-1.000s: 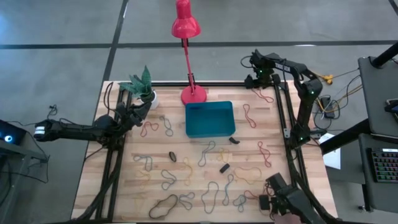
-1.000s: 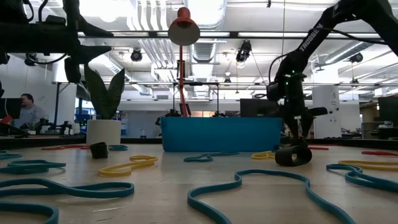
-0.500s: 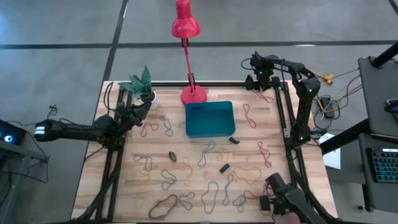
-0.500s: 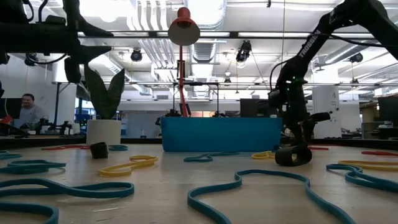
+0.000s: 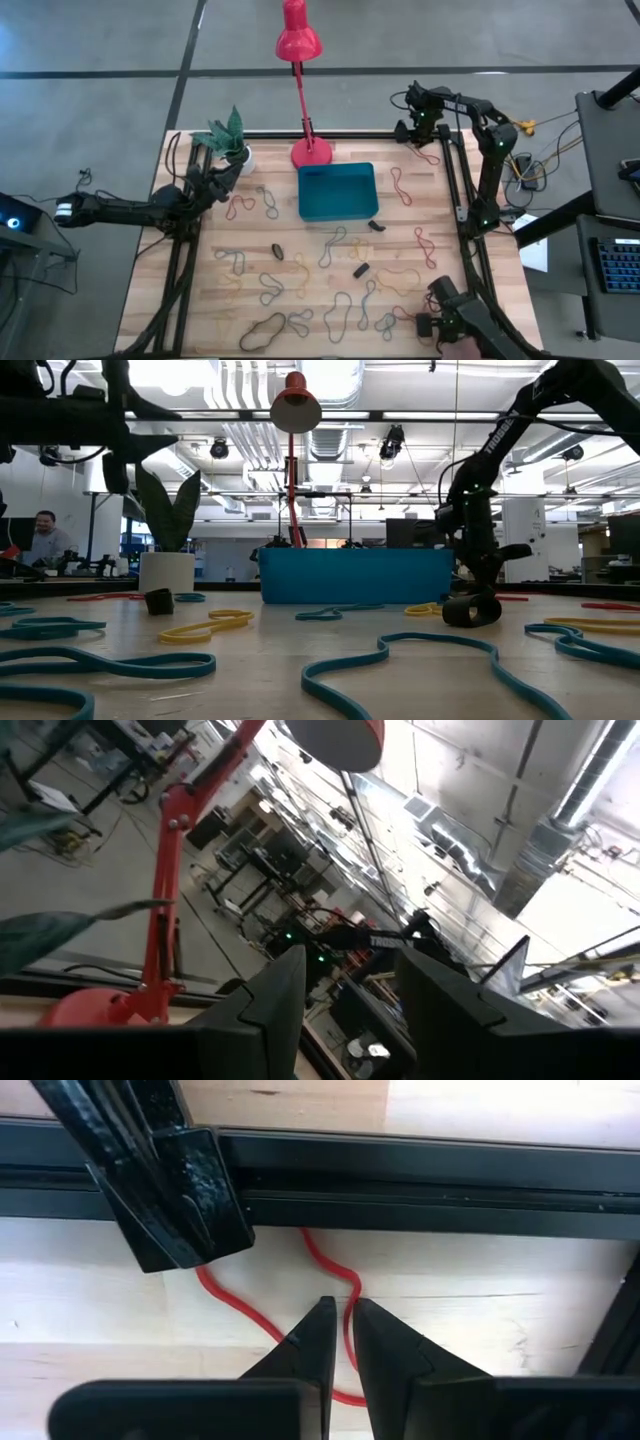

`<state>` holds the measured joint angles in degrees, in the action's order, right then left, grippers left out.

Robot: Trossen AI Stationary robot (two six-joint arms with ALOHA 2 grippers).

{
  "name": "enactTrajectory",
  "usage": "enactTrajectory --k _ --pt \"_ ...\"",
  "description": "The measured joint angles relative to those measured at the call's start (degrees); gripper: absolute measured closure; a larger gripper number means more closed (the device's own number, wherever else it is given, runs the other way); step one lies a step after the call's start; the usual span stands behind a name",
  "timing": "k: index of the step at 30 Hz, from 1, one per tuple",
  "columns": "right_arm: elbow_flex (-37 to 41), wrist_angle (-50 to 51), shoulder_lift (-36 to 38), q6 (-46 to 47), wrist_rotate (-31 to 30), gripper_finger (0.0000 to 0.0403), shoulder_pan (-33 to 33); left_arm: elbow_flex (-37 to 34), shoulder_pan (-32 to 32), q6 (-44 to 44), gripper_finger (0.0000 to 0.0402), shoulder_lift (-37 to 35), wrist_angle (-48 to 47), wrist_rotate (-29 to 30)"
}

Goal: Pick and place rubber bands into bin
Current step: Put the red rubber band into the blue bin

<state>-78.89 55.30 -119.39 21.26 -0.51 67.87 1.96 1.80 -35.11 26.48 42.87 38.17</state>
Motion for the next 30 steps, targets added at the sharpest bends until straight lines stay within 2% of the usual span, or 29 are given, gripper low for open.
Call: enactTrajectory --k 4,11,18,30 --pt "-0.3 0.3 0.0 -1.7 3.1 0.0379 0.4 0.0 0.0 0.0 0.0260 0.0 0.0 1.2" --pt "0.0 -0.3 2.6 -3.2 4.4 0.0394 0.0 0.0 0.0 0.1 0.0260 0.0 -0.1 1.4" --pt "0.4 1.0 5.9 -3.3 12.4 0.0395 -0.7 0.0 0.0 0.0 0.0260 0.0 -0.1 1.4" --pt "0.3 1.5 12.7 -3.0 17.5 0.0395 -6.4 0.0 0.0 0.0 0.0260 0.0 -0.1 1.1"
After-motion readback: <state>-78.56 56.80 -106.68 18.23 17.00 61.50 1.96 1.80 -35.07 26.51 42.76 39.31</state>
